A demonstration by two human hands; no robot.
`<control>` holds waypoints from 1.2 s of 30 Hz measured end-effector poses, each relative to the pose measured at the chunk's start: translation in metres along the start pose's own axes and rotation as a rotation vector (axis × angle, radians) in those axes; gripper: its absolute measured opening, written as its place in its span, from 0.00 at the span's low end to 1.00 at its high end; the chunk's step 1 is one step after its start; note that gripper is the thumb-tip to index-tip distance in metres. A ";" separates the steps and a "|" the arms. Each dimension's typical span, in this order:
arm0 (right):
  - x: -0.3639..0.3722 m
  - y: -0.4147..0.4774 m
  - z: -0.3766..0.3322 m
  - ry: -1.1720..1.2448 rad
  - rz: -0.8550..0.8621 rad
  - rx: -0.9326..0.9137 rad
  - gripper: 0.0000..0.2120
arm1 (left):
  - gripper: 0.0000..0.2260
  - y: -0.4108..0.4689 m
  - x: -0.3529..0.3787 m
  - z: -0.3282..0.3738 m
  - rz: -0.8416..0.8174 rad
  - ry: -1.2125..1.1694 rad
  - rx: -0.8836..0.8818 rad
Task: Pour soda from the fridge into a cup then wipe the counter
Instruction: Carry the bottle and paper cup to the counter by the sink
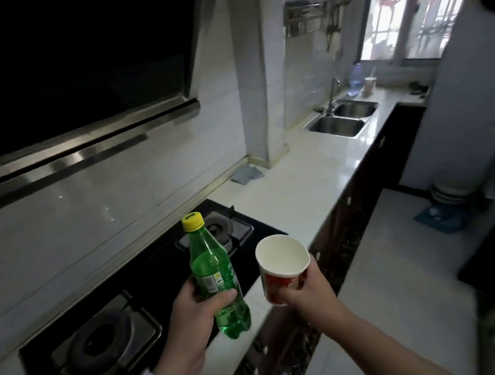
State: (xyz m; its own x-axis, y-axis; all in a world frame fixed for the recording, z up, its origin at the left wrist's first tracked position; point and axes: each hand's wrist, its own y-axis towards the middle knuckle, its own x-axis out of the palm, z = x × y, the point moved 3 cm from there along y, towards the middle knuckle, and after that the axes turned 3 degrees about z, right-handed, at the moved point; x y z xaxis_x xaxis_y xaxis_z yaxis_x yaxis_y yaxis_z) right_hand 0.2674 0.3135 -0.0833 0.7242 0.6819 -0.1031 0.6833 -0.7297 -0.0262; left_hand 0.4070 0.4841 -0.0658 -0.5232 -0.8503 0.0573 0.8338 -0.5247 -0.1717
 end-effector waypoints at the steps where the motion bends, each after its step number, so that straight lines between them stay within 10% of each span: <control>1: -0.017 0.002 0.001 0.003 0.018 -0.002 0.36 | 0.25 0.002 0.017 0.000 -0.018 -0.003 -0.003; 36: -0.272 0.233 0.015 -0.138 0.528 0.111 0.33 | 0.19 0.281 0.362 0.001 -0.548 0.025 -0.013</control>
State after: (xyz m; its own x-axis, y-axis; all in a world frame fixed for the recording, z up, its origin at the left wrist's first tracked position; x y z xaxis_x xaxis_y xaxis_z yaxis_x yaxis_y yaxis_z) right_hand 0.2278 -0.0429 -0.0765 0.9414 0.2149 -0.2599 0.2120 -0.9765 -0.0396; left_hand 0.4524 0.0286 -0.0927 -0.8845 -0.4511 0.1188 0.4357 -0.8899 -0.1351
